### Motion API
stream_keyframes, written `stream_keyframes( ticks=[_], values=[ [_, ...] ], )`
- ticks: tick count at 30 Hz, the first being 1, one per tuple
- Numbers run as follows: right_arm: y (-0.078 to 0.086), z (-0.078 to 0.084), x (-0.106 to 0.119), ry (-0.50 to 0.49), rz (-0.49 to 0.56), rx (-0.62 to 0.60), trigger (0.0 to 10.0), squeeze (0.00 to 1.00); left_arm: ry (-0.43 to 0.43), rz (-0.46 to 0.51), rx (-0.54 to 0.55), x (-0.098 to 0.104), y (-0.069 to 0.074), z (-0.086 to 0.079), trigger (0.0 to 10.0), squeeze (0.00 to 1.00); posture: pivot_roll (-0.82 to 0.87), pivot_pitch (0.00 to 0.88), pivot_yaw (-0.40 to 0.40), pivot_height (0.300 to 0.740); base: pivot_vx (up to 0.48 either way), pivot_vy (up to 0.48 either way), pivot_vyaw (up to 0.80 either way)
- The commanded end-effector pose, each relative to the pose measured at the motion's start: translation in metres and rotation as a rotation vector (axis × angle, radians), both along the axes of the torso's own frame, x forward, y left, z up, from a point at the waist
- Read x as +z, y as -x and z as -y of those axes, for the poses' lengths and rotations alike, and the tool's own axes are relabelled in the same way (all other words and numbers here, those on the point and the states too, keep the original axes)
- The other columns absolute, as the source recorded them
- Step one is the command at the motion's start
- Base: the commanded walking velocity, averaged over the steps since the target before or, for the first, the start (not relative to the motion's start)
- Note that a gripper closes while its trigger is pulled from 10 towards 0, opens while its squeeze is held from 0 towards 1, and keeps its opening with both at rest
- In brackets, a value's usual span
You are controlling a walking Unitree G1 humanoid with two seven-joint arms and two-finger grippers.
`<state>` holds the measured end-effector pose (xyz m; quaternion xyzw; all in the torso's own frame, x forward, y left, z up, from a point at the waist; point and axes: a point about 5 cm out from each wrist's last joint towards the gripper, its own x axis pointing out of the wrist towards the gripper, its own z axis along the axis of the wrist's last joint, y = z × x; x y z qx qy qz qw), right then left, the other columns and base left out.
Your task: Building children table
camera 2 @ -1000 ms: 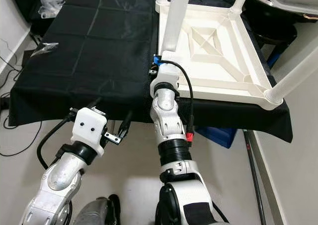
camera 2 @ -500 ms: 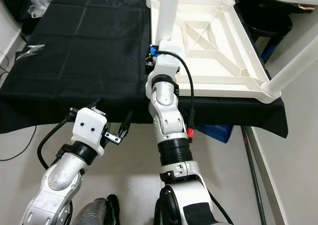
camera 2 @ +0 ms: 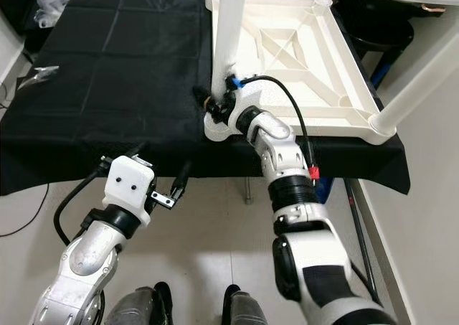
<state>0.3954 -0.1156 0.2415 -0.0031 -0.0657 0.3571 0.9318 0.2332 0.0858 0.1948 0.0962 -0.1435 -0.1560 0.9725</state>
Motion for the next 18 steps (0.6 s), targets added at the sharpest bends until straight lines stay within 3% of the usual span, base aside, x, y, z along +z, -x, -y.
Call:
stream_keyframes(
  ticks=[1,5,9,10,11,15,18],
  values=[
    [0.001,-0.010,0.002,-0.013,0.007,0.090,10.0,0.00,-0.012,-0.006,-0.001,-0.004,0.002,0.001,10.0,0.00,0.21,0.210,-0.085,0.740,0.000,0.000,0.00],
    [-0.002,-0.017,0.007,-0.030,0.001,0.167,10.0,0.00,-0.017,-0.004,0.007,-0.003,0.002,-0.002,10.0,0.00,0.21,0.208,-0.087,0.740,0.000,0.000,0.00],
    [-0.005,-0.021,0.009,-0.018,0.012,0.161,10.0,0.00,-0.018,-0.004,0.010,-0.003,0.002,-0.002,10.0,0.00,0.22,0.202,-0.091,0.740,0.000,0.000,0.00],
    [-0.006,-0.022,0.009,-0.020,0.015,0.151,2.1,0.00,-0.020,-0.004,0.010,-0.003,0.002,-0.002,10.0,0.00,0.22,0.202,-0.091,0.740,0.000,0.000,0.00],
    [-0.006,-0.023,0.010,-0.029,0.026,0.143,0.0,0.00,-0.020,-0.004,0.010,-0.003,0.003,-0.002,10.0,0.00,0.22,0.199,-0.092,0.740,0.000,0.000,0.00],
    [-0.006,-0.023,0.010,-0.050,0.027,0.147,0.0,0.00,-0.021,-0.004,0.009,-0.004,0.003,-0.002,10.0,0.00,0.21,0.197,-0.090,0.740,0.000,0.000,0.00],
    [-0.007,-0.019,0.008,-0.060,0.041,0.069,0.0,0.00,-0.022,-0.002,0.007,-0.003,0.002,-0.002,10.0,0.00,0.21,0.198,-0.089,0.740,0.000,0.000,0.00]
  ],
)
